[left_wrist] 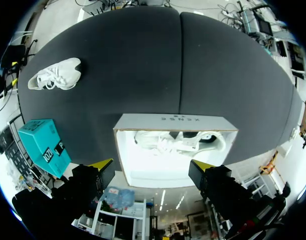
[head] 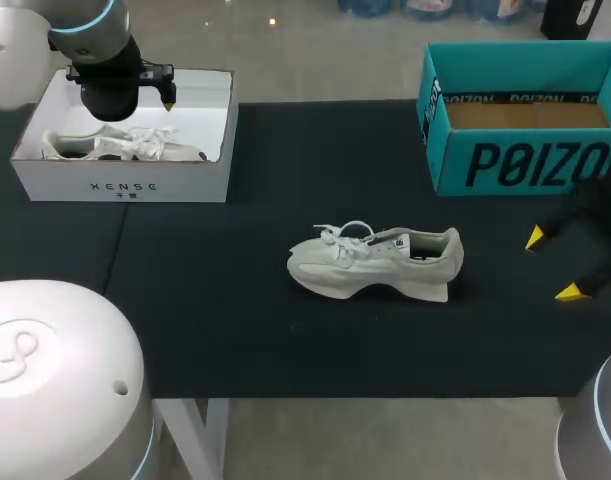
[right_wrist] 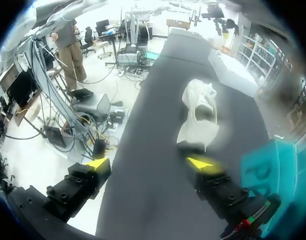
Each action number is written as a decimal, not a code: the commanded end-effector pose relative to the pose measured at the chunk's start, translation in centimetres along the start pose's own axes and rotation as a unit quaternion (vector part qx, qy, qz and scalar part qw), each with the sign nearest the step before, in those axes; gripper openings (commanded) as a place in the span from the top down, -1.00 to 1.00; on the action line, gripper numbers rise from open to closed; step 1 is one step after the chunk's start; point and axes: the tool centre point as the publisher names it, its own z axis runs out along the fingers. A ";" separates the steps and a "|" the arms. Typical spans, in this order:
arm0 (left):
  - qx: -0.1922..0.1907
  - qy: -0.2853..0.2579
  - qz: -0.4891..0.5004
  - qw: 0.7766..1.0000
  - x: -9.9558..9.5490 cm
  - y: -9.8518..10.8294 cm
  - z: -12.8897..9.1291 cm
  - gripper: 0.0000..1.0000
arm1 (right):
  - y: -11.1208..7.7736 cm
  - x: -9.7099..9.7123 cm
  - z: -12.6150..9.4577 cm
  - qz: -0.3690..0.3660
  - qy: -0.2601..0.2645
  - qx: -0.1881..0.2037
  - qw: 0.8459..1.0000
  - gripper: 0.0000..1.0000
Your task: Take the shoe out of the shoebox, open the shoe tongue, remove and reinsert the insole, then place the shoe into the shoebox
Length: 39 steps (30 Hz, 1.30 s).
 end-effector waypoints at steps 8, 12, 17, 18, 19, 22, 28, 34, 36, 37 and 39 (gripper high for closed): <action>0.000 0.000 0.001 1.000 0.0 0.0 0.0 -1.00 | 0.9 -0.1 1.1 -0.001 -0.031 0.025 0.999 -1.00; 0.000 0.000 0.001 1.000 0.0 0.0 0.0 -1.00 | 0.9 -0.1 1.1 -0.001 -0.031 0.025 0.999 -1.00; 0.000 0.000 0.001 1.000 0.0 0.0 0.0 -1.00 | 0.8 0.5 1.4 0.027 -0.075 0.011 0.997 -1.00; 0.000 0.000 0.001 1.000 0.0 0.0 0.0 -1.00 | 0.6 0.8 1.7 0.029 -0.081 0.005 0.996 -1.00; 0.000 0.000 0.001 1.000 0.0 0.0 0.0 -1.00 | 0.6 1.0 1.9 0.040 -0.101 0.009 0.994 -1.00; 0.000 0.000 0.001 1.000 0.0 0.0 0.0 -1.00 | 0.4 1.6 2.5 0.062 -0.140 -0.006 0.988 -1.00; 0.000 0.000 0.001 1.000 0.0 0.0 0.0 -1.00 | -0.6 2.5 4.2 0.087 -0.186 -0.068 0.976 -1.00; 0.000 0.000 0.001 1.000 0.0 0.0 0.0 -1.00 | -2.2 2.3 5.4 0.094 -0.187 -0.155 0.966 -1.00; 0.000 0.000 0.001 1.000 0.0 0.0 0.0 -1.00 | -2.5 2.2 5.6 0.094 -0.184 -0.169 0.964 -1.00; 0.000 0.000 0.001 1.000 0.0 0.0 0.0 -1.00 | -2.6 2.1 5.7 0.094 -0.183 -0.176 0.963 -1.00; 0.000 0.000 0.001 1.000 0.0 0.0 0.0 -1.00 | -2.6 1.9 5.8 0.093 -0.180 -0.181 0.962 -1.00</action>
